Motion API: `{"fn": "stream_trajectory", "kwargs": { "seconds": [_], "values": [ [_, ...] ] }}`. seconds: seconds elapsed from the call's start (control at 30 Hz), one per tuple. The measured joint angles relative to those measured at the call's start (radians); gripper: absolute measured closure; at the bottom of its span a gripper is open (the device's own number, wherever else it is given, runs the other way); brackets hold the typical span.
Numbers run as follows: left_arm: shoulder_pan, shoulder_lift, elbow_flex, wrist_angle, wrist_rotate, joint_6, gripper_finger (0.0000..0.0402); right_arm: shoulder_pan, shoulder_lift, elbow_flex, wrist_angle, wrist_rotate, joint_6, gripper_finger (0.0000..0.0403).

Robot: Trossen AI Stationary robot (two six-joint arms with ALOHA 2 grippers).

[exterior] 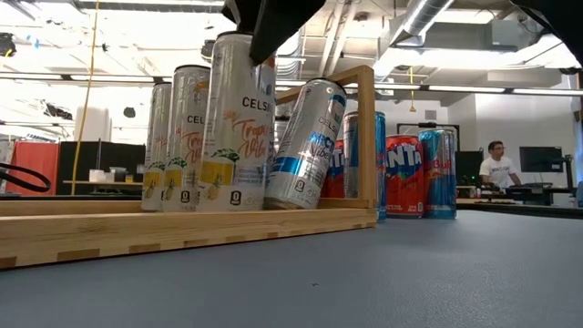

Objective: Place canned beverage on shelf
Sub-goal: Put the white yellow soda can on the shelf aligned with the other white yellow soda cans

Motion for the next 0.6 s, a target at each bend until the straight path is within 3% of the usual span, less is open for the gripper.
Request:
{"fn": "stream_trajectory", "kwargs": {
  "seconds": [0.6],
  "values": [
    [0.0, 0.0, 0.0, 0.0, -0.005, -0.005, 0.0087, -0.002, 0.027, 0.006, -0.004, -0.02, -0.023, 0.0212]
  ]
}}
